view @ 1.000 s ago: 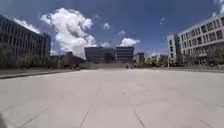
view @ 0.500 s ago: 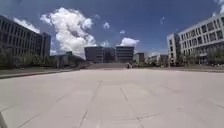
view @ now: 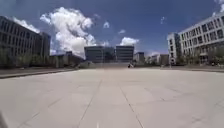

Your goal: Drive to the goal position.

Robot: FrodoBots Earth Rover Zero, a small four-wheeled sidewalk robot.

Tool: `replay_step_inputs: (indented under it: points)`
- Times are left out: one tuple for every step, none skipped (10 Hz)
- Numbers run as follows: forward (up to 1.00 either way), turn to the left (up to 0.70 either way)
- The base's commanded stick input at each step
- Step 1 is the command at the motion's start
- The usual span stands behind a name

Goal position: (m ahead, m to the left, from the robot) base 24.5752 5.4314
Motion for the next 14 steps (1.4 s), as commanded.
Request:
replay_step_inputs:
  points:
    - [0.70, 0.00]
    - [0.70, 0.00]
    - [0.70, 0.00]
    - [0.70, 0.00]
    - [0.70, 0.00]
    - [0.70, 0.00]
    - [0.70, 0.00]
    - [0.70, 0.00]
    - [0.70, 0.00]
    - [0.70, 0.00]
    - [0.70, 0.00]
    - [0.70, 0.00]
    - [0.70, 0.00]
    - [0.70, 0.00]
